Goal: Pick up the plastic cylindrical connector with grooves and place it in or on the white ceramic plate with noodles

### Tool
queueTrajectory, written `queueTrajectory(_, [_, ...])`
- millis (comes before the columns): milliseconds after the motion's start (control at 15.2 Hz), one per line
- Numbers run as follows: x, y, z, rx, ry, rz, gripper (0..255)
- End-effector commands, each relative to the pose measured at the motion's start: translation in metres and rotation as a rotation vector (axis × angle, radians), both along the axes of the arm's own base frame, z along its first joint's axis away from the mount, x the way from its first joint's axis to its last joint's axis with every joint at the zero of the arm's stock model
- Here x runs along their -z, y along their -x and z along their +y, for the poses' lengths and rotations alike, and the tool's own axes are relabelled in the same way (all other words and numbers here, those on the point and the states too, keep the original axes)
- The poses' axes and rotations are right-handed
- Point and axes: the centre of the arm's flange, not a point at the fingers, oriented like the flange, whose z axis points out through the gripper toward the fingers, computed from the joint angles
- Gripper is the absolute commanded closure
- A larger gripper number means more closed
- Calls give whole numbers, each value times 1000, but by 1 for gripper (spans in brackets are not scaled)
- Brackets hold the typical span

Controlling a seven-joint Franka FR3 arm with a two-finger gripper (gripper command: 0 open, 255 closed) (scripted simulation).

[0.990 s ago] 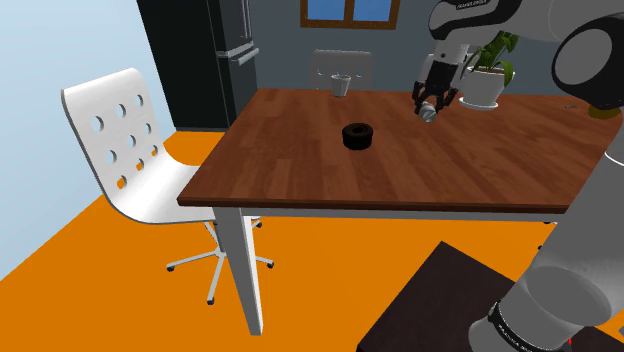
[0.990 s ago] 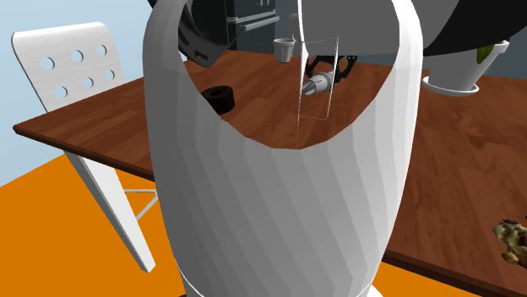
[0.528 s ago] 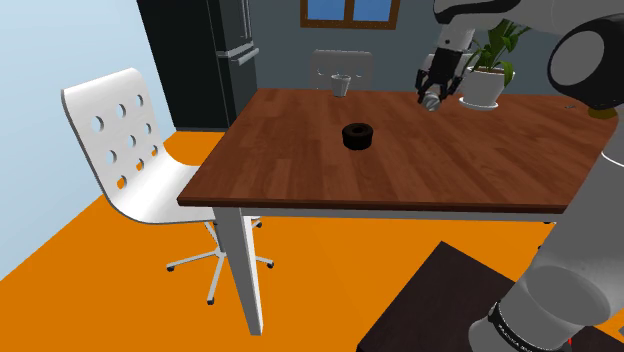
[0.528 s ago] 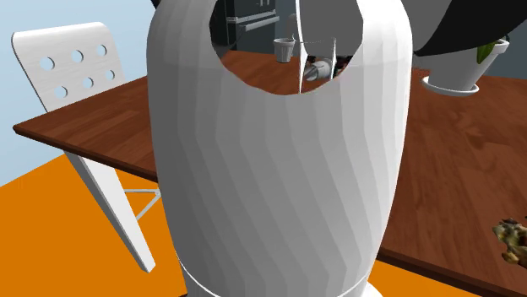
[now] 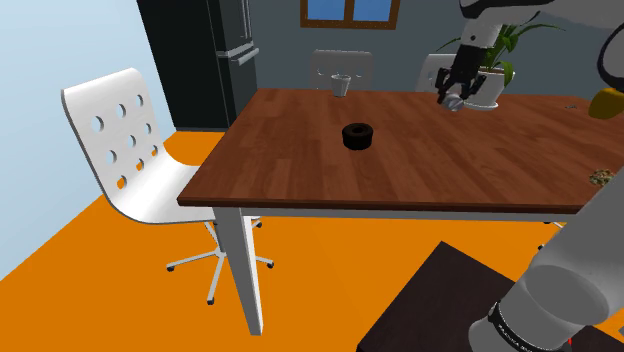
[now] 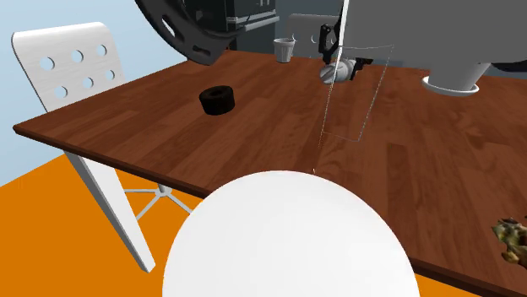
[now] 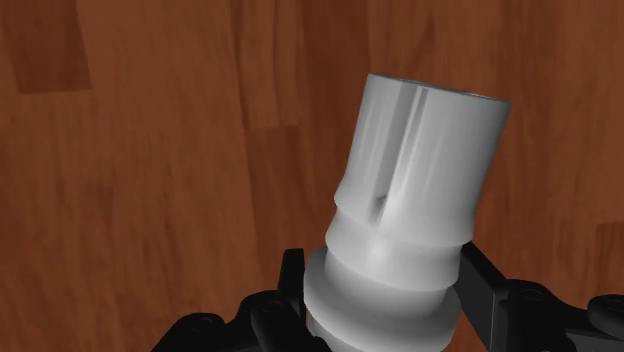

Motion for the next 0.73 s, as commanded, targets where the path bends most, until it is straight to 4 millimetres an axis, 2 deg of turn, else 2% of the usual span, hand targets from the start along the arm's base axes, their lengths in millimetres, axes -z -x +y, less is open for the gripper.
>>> queueTrajectory(0, [2, 29, -3, -1, 0, 1, 255])
queueTrajectory(660, [1, 160, -16, -1, 0, 1, 255])
